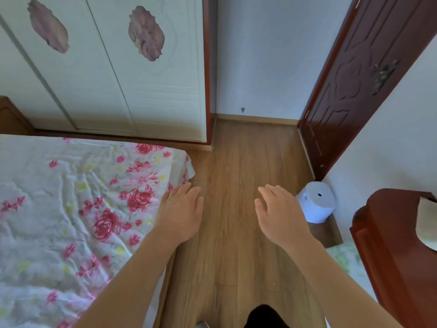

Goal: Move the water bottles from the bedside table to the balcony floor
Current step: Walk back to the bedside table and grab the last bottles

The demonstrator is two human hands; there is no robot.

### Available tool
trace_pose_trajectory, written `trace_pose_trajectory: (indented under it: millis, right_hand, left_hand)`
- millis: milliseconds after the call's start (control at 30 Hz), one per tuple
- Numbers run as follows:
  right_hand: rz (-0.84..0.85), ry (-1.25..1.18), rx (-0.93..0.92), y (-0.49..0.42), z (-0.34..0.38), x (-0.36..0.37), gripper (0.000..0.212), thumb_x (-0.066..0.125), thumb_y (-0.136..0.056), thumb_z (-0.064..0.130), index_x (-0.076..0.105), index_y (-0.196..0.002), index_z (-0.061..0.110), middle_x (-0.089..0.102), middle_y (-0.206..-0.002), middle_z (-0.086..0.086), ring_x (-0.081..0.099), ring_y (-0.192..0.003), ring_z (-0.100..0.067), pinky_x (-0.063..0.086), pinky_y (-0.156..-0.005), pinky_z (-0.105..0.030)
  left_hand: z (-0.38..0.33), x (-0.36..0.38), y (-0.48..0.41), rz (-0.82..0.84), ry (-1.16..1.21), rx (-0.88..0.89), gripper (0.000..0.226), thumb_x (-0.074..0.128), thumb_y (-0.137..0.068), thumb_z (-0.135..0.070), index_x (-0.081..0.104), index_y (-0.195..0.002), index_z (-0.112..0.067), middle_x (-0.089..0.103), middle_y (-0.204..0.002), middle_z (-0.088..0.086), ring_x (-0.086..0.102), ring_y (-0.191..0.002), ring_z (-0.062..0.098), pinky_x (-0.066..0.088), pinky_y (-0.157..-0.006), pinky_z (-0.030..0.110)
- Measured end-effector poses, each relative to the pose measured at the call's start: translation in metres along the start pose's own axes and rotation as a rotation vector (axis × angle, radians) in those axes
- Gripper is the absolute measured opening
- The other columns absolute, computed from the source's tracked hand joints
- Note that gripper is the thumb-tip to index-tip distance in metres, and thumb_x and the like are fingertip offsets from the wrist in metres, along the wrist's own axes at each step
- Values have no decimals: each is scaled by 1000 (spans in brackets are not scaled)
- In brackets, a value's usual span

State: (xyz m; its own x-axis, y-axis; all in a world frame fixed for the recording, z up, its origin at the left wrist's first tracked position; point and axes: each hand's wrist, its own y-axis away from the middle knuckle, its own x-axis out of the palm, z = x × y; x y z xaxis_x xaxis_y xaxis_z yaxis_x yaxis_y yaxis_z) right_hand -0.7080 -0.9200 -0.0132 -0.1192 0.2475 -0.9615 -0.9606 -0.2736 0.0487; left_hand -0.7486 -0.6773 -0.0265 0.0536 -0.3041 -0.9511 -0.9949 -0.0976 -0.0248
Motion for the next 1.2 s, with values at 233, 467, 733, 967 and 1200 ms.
trace_pose_trajectory:
  millis: [233, 467, 733, 967, 1200]
  right_hand:
    - [-13, -12, -17, -132, -31, 0, 49, 32, -104, 43, 44, -147, 23, 43, -154, 1, 33, -145, -20, 27, -120, -42]
    - [56, -7, -96, -273, -72, -25, 51, 29, -104, 44, 39, -150, 24, 37, -157, 2, 26, -148, -20, 21, -123, -40]
    - [92, 31, -251, -416, -68, -45, 50, 28, -104, 45, 41, -149, 25, 40, -156, 4, 29, -147, -18, 24, -122, -42]
    - [146, 92, -318, -545, -28, -36, 51, 27, -104, 49, 36, -151, 29, 33, -159, 7, 22, -150, -17, 19, -123, -40]
    - [101, 89, -300, -669, 3, -46, 51, 28, -104, 47, 39, -150, 27, 36, -157, 7, 27, -148, -16, 23, -122, -37]
  left_hand:
    - [-2, 9, -127, 31, -79, -19, 37, 28, -103, -38, 57, -123, -26, 54, -128, -6, 46, -125, 16, 35, -112, 40]
    - [-28, 11, -257, 8, -113, -133, 41, 29, -104, -38, 52, -136, -27, 48, -145, -4, 38, -138, 16, 25, -117, 40]
    - [-23, -8, -356, -60, -104, -280, 39, 30, -105, -38, 52, -135, -27, 49, -142, -6, 40, -135, 14, 27, -115, 36]
    - [34, -13, -453, -123, -39, -398, 37, 30, -105, -37, 53, -132, -26, 50, -139, -6, 38, -134, 14, 26, -115, 36]
    - [93, -22, -578, -142, 53, -395, 43, 30, -104, -34, 49, -141, -24, 47, -147, -5, 35, -139, 15, 25, -116, 37]
